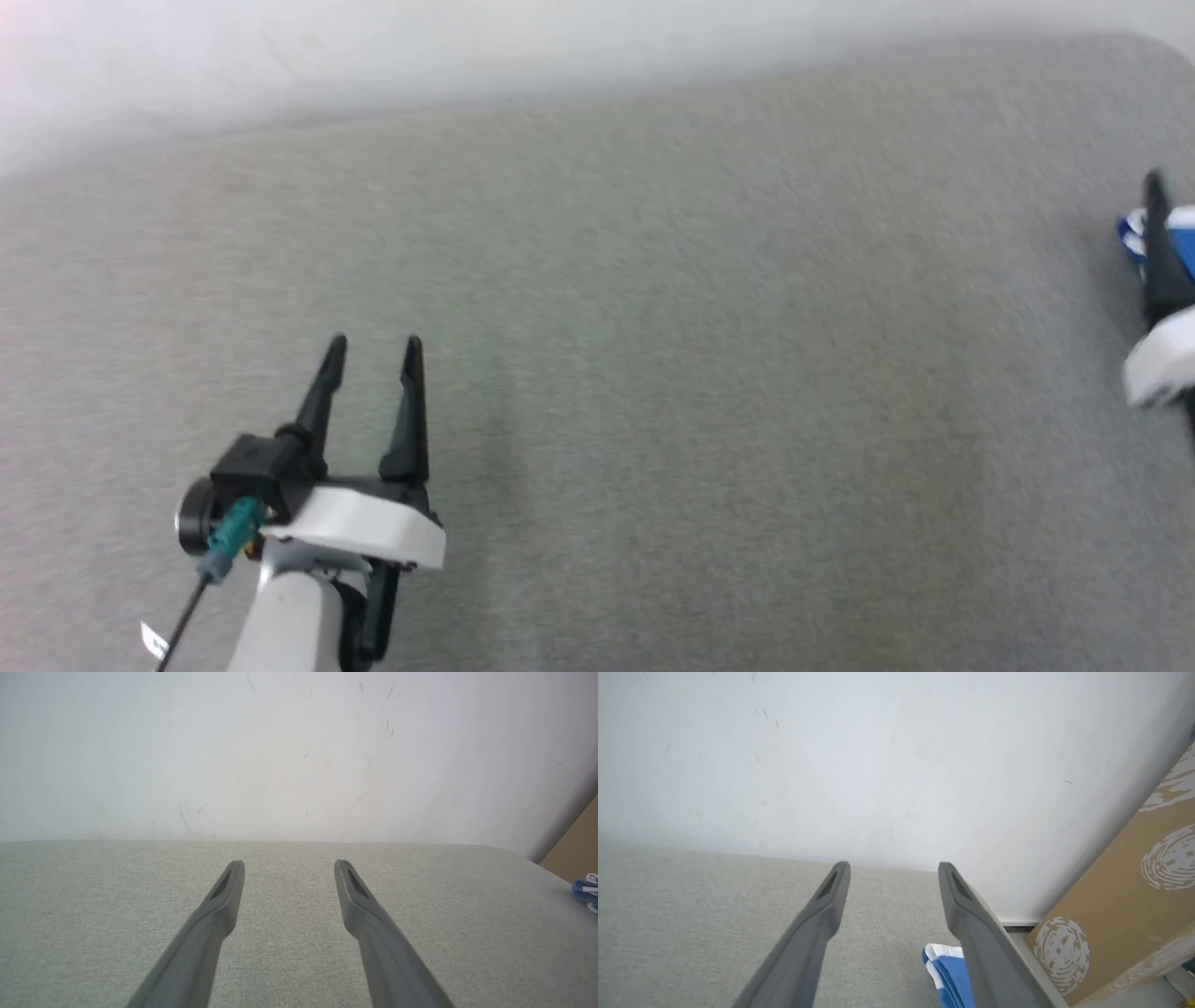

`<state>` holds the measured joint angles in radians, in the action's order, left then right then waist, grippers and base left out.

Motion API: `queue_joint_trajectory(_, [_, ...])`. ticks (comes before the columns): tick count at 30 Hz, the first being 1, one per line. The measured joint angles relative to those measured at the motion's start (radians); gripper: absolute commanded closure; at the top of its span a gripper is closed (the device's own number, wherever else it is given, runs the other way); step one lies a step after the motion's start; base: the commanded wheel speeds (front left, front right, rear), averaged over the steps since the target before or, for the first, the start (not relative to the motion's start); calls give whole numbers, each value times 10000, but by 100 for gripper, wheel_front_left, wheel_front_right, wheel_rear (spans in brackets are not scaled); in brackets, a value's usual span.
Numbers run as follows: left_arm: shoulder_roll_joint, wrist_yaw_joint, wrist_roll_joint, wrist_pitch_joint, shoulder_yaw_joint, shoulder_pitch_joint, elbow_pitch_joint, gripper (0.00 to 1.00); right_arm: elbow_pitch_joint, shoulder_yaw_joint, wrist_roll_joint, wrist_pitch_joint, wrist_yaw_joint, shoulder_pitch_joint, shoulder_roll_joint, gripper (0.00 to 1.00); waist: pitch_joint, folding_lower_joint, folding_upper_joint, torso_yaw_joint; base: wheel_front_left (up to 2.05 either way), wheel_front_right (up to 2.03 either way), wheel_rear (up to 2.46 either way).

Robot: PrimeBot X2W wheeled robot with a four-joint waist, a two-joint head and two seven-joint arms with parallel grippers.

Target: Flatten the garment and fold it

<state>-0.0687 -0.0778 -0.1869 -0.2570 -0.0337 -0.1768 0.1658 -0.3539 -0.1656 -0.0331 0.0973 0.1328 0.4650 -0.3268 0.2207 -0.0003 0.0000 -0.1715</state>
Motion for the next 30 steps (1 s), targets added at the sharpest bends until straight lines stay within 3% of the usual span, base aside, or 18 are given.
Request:
queue_joint_trajectory(6, [98,-4,-176,0,-92,360,136,0,2226,65,-422,-174,-2,-1949,1068,0,-835,0,0,780,0,0,0])
queue_joint_trajectory(12, [128,-4,-240,0,-171,689,207,0,3358,533,-623,-167,-2,-3359,2105,0,-1467,1,0,1515,0,0,0])
queue_joint_trajectory(21, [151,-21,-339,0,-391,1058,299,0,3266,755,-543,140,-2,-4566,2617,0,-2249,3,0,2286,0,0,0])
queue_joint_trajectory(30, [163,-19,-420,0,-493,1515,476,0,2847,880,-828,456,-2,-4932,2727,0,-2683,2,0,2516,0,0,0])
